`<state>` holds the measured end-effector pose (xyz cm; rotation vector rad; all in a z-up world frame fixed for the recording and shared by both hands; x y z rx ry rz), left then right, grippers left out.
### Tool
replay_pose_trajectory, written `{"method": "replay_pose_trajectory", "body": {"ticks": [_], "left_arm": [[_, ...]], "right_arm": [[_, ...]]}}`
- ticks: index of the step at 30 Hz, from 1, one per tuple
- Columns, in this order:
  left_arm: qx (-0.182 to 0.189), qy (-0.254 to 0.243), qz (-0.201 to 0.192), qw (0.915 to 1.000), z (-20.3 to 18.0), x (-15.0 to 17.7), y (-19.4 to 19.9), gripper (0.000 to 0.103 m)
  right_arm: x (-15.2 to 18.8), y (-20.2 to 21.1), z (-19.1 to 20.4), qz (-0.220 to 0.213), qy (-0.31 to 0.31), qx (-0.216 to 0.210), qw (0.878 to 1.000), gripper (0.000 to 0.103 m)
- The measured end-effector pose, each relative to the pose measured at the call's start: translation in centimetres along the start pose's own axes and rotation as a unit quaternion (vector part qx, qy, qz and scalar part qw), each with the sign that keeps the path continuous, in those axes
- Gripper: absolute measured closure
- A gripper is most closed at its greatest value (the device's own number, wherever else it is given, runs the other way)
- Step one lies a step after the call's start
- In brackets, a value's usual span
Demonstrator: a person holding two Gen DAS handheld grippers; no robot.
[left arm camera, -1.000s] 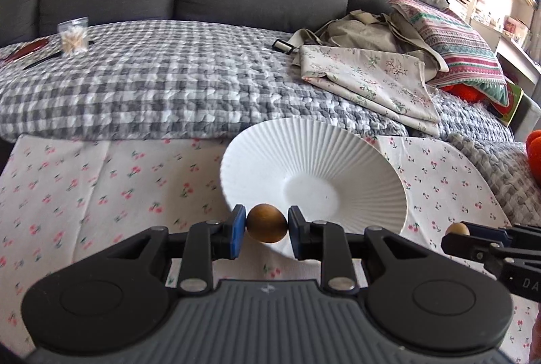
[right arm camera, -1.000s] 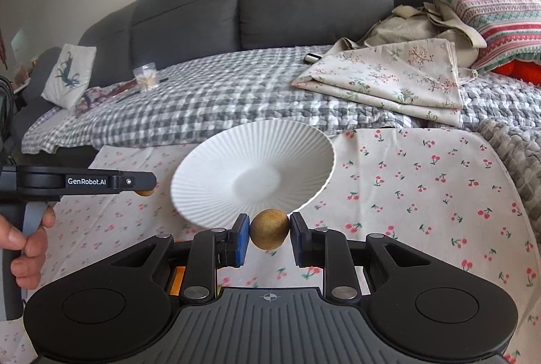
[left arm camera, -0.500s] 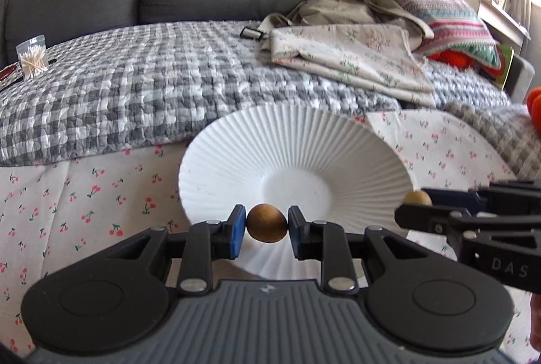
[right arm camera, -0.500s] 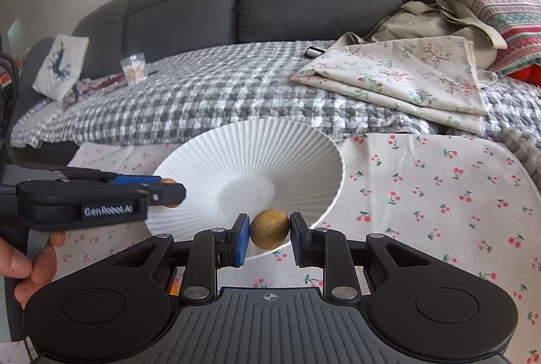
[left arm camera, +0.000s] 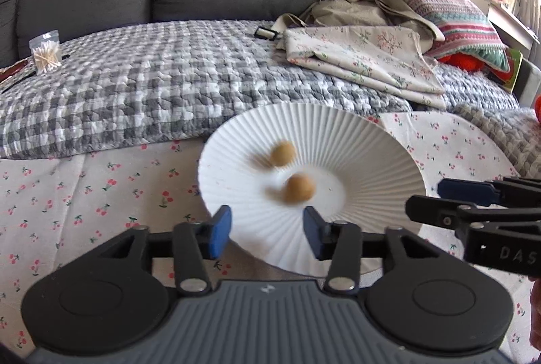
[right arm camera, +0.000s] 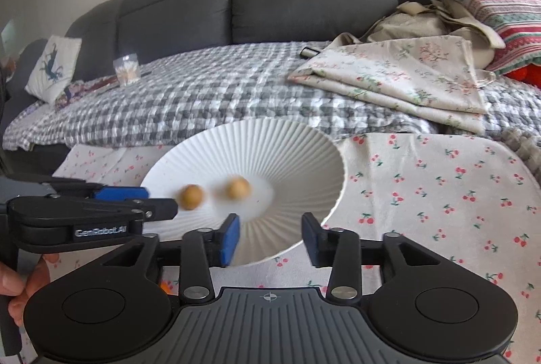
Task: Organize fruits
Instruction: 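Withdraw both open tools from the bowl back toward the fruit cluster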
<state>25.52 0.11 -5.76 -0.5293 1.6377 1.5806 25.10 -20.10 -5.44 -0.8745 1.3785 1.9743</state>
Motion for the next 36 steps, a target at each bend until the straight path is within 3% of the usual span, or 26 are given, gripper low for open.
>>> {"method": "replay_pose_trajectory", "body": {"ticks": [5,14,22,27,36], "left_arm": [[-0.007,0.012,-0.009,0.9999,0.8,-0.2,1.5,0.036],[-0.001,0.021,-0.016,0.9997,1.2,0.6,4.8,0.034],[0.016,0.054,-0.019,0.9983,2.6,2.3,8.8,0.03],[0.024,0.056,-0.025,0.9978,2.9,3.6,11.2,0.026],[0.053,0.033,-0.001,0.9981,1.9,6.0,12.2,0.026]], "right_arm": [[-0.5,1.2,-0.8,-0.007,-0.027,0.003,1.0,0.046],[-0.9,5.6,-0.3,-0.041,-0.065,-0.012,0.997,0.017],[0.6,9.5,0.8,-0.045,-0.08,-0.022,0.996,0.011],[1.5,11.7,0.8,-0.046,-0.091,-0.024,0.994,0.008],[4.5,14.0,0.5,-0.036,-0.133,-0.009,0.99,0.006]]}}
Point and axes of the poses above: each gripper's, at about its wrist camera, not at the fingertips, and y roughly against the way its jaws point, z to its left, x to its underside, the point moved 1 cm from there along -y, roughly the way its jaws point, and after that the axes turned 10 degrees about -y, right-handed, at the moved point
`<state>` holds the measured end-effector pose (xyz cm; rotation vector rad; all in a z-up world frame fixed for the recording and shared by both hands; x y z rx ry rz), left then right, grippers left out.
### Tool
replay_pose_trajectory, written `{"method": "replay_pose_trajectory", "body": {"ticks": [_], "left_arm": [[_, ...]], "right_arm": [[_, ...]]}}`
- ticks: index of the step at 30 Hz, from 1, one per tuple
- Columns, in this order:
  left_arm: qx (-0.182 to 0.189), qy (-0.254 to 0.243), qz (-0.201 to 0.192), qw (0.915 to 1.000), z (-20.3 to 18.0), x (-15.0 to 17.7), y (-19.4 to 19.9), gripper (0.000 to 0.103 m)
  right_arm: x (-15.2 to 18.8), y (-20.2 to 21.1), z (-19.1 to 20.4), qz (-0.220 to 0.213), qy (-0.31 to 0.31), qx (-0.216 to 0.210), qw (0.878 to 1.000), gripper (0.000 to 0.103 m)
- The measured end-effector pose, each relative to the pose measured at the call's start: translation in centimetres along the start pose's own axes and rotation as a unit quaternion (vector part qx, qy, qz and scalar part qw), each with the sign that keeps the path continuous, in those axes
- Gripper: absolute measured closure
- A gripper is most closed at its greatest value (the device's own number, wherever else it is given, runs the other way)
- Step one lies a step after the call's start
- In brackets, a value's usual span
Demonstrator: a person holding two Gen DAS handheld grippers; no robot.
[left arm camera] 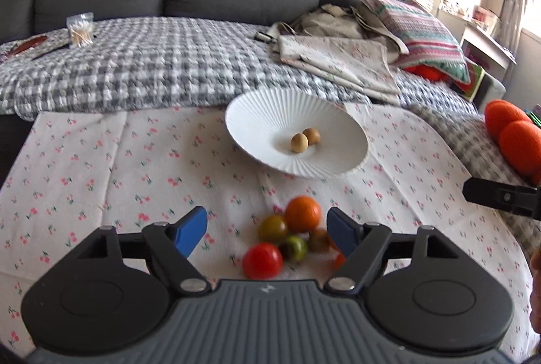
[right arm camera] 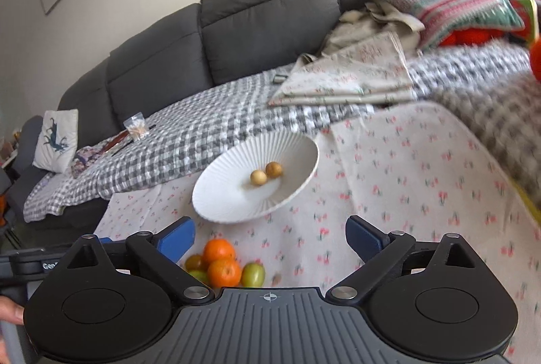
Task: Organize fruits
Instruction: 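Withdraw both open tools from the bowl back toward the fruit cluster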
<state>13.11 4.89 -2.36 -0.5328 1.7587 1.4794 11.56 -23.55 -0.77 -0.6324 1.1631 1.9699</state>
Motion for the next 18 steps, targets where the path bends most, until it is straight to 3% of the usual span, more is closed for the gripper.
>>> {"method": "replay_pose_trajectory", "body": {"ticks": [10,18], "left_arm": [[0.023,-0.051,0.038,0.9977,-0.8,2.2,-1.4,0.029],[0.037,-0.079,0.07,0.9937,-1.4,3.3,-3.8,0.039]], "right_arm": [[1.0,-0.8,0.5,0.027,0.016,-0.001,1.0,0.006],[1.8,-1.9,1.1,0.053,0.033,0.009,0.998,0.006]]}}
Point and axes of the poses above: each gripper's, at about its wrist camera, not at the fingertips, and y roughly against the way its jaws point, z to its left, x to its underside, the point moved 1 cm from there along -y, roughly the way its jaws point, and after that the axes turned 10 degrees about -y, right-handed, at the moved point
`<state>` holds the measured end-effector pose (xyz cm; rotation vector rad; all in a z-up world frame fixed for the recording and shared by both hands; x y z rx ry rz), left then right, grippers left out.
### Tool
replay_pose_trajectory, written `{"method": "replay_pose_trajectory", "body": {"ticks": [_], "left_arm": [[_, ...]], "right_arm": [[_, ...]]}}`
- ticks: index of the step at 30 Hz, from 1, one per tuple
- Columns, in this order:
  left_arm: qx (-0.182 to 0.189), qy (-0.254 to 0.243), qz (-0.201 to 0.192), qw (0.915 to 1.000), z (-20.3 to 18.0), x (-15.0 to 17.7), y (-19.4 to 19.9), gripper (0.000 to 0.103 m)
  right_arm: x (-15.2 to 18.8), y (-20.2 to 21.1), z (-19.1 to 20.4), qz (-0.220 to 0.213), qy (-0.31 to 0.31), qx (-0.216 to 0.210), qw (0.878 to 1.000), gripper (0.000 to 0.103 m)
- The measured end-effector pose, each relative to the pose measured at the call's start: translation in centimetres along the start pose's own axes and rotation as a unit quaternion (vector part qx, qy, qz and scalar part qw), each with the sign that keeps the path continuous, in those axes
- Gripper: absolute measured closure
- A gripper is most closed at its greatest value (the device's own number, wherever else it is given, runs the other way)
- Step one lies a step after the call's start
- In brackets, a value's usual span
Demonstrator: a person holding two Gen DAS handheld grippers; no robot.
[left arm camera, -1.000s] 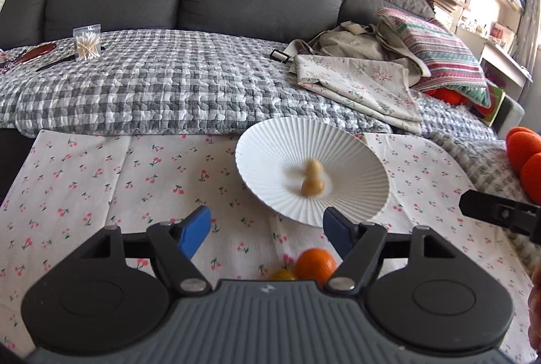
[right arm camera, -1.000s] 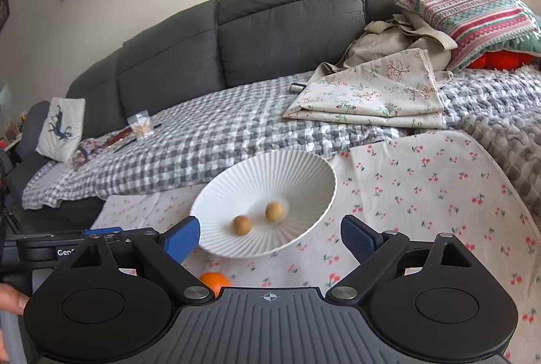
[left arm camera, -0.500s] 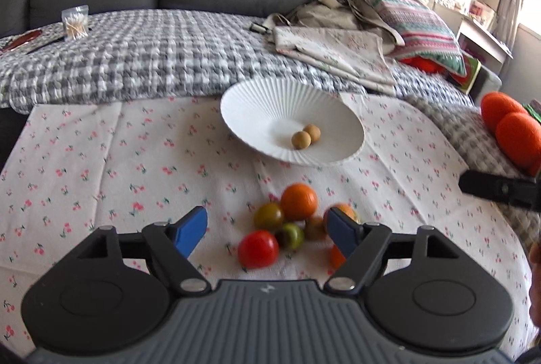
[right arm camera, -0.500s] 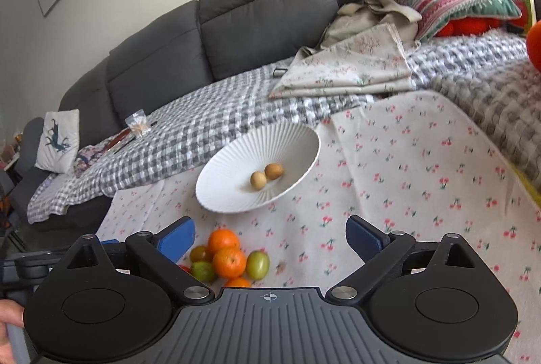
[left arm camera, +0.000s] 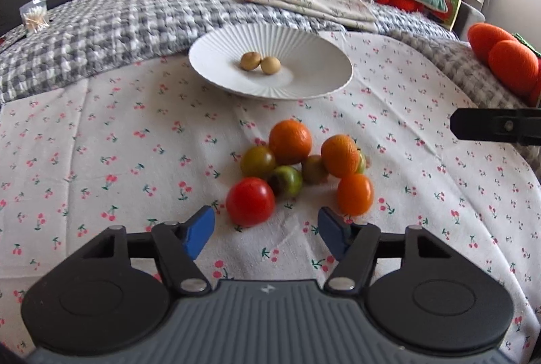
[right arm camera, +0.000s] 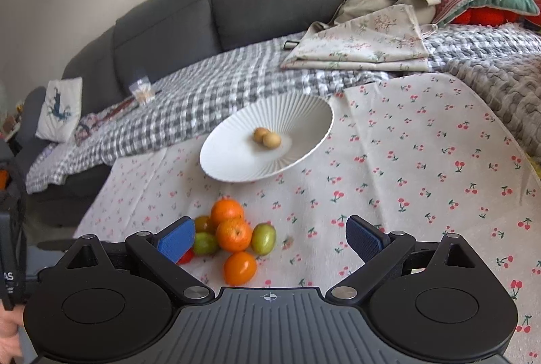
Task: Organize fruits
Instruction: 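Withdraw both open tools from the bowl back toward the fruit cluster, then grasp the red tomato with the left tool while the right tool grasps an orange cherry tomato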
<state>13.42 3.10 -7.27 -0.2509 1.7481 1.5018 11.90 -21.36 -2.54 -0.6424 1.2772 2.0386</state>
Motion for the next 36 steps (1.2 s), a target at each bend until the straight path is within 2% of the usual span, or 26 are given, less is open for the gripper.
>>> {"method": "replay_pose_trajectory", "body": {"ticks": [4,7,12,23,30,36], "left_arm": [[0.001,-0.008,0.006,0.9999,-0.2,0.0,-1.1,0.046],[-0.013,-0.027,0.009,0.9995,-0.6,0.0,-1.7,0.049],[-0.021,-0.029,0.016,0.9992,-0.2,0.0,-2.2,0.071],[-0.02,-0.012,0.017,0.9996,0.4,-0.2,-1.7,0.072],[-0.026,0.033,-0.016,0.999,2.1,-0.7,1.0,0.072],[-0.032,0.051,-0.025,0.9978,2.7,-0.9,1.4,0.072]], "right_arm": [[0.1,-0.2,-0.1,0.007,-0.001,0.001,1.0,0.006],[0.3,-0.6,-0.2,0.017,-0.001,0.002,1.0,0.006],[0.4,-1.1,-0.5,0.028,-0.003,0.008,1.0,0.006],[0.8,-1.8,-0.5,0.048,0.0,0.007,0.999,0.006],[1.9,-3.0,0.5,0.076,0.029,-0.003,0.997,0.006],[3.3,-4.2,2.3,0.091,0.065,-0.018,0.994,0.007]]}}
Point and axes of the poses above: each gripper's, at about its wrist camera, not at the fingertips, and y roughly against the way its jaws point, z to its left, x to its underside, the point moved 1 cm from there along -y, roughly the way its jaws point, and after that the axes turned 10 degrees about -y, right-handed, at the moved point
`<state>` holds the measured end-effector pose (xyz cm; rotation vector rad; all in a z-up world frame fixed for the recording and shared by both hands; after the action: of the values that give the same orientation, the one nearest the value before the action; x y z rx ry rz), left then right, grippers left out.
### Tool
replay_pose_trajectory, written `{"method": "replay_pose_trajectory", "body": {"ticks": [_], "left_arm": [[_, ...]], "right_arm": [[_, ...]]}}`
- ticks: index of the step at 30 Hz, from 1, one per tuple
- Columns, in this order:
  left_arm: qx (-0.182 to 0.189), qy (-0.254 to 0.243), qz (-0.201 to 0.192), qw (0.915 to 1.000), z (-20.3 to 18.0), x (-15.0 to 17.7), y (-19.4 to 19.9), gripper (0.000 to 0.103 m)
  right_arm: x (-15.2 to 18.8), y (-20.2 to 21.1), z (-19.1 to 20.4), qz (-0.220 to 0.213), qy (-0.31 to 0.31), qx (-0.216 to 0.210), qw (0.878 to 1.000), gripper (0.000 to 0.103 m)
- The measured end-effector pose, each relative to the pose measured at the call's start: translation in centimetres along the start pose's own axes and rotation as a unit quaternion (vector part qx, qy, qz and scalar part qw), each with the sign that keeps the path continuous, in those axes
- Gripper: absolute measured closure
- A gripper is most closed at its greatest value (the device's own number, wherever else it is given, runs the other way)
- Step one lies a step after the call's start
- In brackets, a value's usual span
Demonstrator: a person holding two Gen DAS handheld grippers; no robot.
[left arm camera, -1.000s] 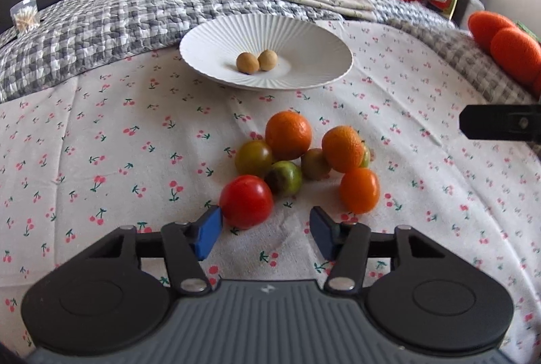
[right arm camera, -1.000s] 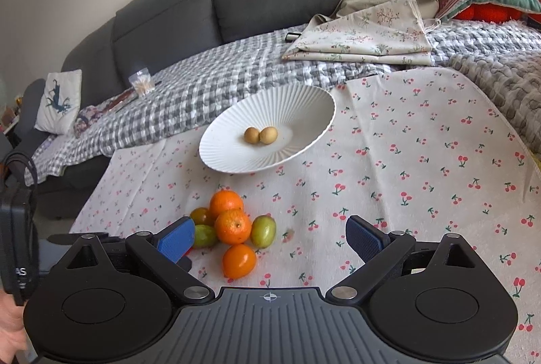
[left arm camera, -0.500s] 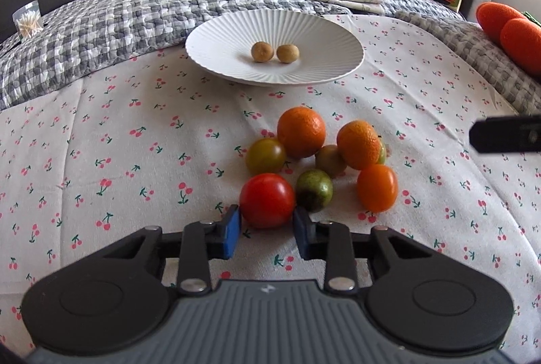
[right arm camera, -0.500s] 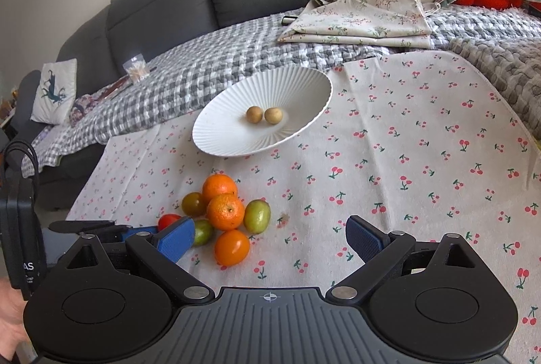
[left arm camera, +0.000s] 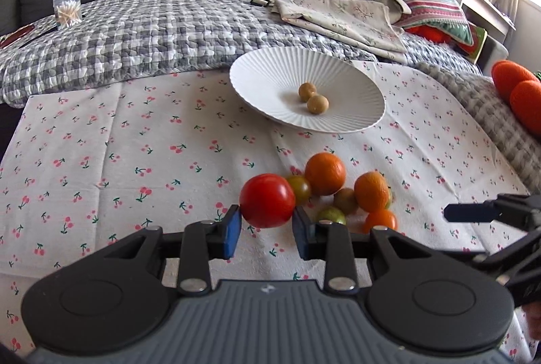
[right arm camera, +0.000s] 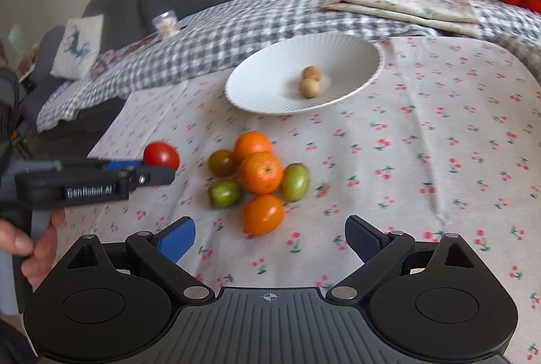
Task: Organize fruits
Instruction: 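Grasp the red tomato with the left tool while the right tool grasps an orange cherry tomato, then carry both tomatoes into the white bowl and open both tools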
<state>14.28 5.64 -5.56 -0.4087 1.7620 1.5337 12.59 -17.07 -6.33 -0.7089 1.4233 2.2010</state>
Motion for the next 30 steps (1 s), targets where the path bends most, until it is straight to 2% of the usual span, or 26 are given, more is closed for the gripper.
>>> {"method": "replay_pose_trajectory", "body": {"ticks": [6,9,11,14,15,17,25,30], "left_arm": [[-0.001,0.003,-0.003,1.0,-0.1,-0.1,-0.1,0.072],[-0.002,0.004,-0.003,1.0,0.0,0.0,-0.1,0.072],[-0.004,0.005,-0.003,1.0,0.1,0.0,-0.1,0.072],[-0.006,0.005,-0.003,1.0,0.0,0.0,-0.2,0.072],[-0.005,0.005,-0.003,1.0,0.1,0.0,-0.2,0.072],[-0.005,0.004,-0.005,1.0,0.0,0.0,-0.2,0.072],[-0.007,-0.001,-0.003,1.0,-0.1,0.0,-0.3,0.072],[-0.008,-0.001,-0.003,1.0,-0.2,0.0,-0.3,0.072]], "right_arm": [[0.1,-1.5,1.0,-0.006,0.008,-0.002,1.0,0.011],[0.2,-2.3,1.4,-0.01,0.019,0.0,1.0,0.022],[0.2,-3.0,1.5,-0.003,0.023,0.004,1.0,0.046],[0.3,-3.3,1.6,0.0,0.036,0.022,0.999,0.073],[0.2,-3.1,1.6,0.0,0.035,0.024,0.999,0.077],[0.0,-2.8,1.2,0.005,0.021,0.014,1.0,0.078],[0.0,-3.2,1.3,0.005,0.026,0.021,0.999,0.074],[0.0,-3.2,1.4,0.001,0.035,0.022,0.999,0.078]]}}
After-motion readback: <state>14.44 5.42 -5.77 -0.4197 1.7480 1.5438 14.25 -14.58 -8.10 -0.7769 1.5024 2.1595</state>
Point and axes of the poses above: each gripper's, at about its wrist camera, not at the fingertips, and y roughly against the way its jaws point, z to its left, x to its underside, the point moved 1 cm from there along -y, roughly the way its jaws point, and after that the axes turned 10 degrees about -y, right-handed, at the moved point
